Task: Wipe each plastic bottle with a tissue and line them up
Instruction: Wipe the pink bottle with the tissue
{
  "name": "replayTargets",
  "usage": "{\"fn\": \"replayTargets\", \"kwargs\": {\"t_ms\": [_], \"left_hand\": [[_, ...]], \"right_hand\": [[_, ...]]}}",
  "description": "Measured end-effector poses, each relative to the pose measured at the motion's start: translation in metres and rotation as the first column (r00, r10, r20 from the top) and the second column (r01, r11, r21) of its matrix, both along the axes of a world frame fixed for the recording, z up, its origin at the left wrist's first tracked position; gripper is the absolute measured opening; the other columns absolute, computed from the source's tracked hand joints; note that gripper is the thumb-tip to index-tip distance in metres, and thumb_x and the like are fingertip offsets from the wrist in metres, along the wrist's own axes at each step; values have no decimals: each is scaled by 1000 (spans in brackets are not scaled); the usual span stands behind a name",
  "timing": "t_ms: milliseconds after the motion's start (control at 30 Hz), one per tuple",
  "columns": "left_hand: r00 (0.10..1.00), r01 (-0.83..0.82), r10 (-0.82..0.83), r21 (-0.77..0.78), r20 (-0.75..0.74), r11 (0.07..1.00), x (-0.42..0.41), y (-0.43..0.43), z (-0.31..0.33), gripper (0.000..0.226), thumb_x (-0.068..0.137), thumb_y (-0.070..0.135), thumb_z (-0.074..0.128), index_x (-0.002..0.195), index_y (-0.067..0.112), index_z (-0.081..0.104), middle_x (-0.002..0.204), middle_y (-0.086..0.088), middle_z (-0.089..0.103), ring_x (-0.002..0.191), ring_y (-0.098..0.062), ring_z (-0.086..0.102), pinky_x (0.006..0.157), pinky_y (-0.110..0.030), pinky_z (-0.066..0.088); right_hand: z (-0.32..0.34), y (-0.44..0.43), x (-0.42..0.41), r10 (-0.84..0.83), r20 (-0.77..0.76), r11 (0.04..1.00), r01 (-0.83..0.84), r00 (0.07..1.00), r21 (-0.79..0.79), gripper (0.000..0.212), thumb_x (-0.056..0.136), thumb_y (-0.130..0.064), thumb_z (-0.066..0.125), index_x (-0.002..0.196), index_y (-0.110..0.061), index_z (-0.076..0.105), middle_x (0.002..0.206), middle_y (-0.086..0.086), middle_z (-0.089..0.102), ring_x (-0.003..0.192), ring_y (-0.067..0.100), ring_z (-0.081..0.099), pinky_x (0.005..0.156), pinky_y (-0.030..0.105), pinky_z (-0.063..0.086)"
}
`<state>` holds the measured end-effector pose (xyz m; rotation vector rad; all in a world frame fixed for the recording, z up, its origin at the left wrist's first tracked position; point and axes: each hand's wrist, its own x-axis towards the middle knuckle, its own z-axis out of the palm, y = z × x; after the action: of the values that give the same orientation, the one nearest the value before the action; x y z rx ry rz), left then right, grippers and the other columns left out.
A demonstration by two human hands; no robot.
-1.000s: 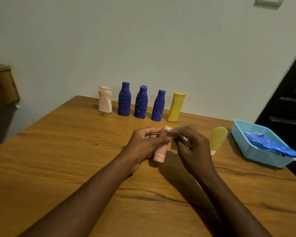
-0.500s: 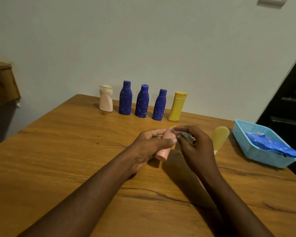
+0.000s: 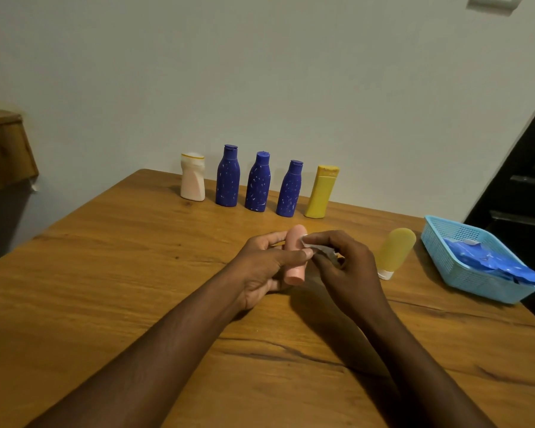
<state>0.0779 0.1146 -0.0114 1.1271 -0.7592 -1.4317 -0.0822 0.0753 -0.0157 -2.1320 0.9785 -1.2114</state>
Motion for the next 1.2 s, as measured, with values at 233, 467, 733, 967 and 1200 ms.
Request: {"fn": "replayTargets", "kwargs": {"t_ms": [233,467,733,967,1200], "left_hand": [[999,-51,51,8,-11,999,-2,2,3,84,74,12,86,150,19,49,132,-9,65,113,-31,68,84,-53,63],[996,-86,85,-19,-16,996,-2,2,3,83,74,15,88,148,18,51,134,-7,66,114,-28,69,86,-51,63],[996,-86,86,-44,-13,995,-1,0,1,88,71,17,88,150,19,50,134,-7,67,111,-25,69,87,-50,62],[998,-11,16,-85,60,996,-1,0,0,79,78,14,85,147,32,53,136,-5,64,107,-25,71,86,-49,63],[978,105,-85,-98,191,990,-9,3,-2,86,67,14,92,139,46,57,119,7,61,111,-31,68,98,-65,53]], "right_hand": [[1,1,0,42,41,999,-42,998,7,17,92,-14,69,107,-24,69,98,-16,71,96,5,66,76,22,54],[3,3,-1,91,70,995,-94,993,40,19,90,-11,71,102,-25,66,91,-14,69,90,10,67,69,21,51],[1,2,-1,91,95,991,-100,991,94,26,85,-9,72,102,-27,63,92,-8,68,86,14,67,69,37,58],[2,1,-1,-8,116,999,4,993,33,16,89,-14,72,98,-26,66,90,-12,69,88,10,66,75,36,59],[5,-8,-12,-174,193,984,177,966,1,15,89,-7,64,94,-21,69,91,-11,69,90,6,63,82,44,58]]}}
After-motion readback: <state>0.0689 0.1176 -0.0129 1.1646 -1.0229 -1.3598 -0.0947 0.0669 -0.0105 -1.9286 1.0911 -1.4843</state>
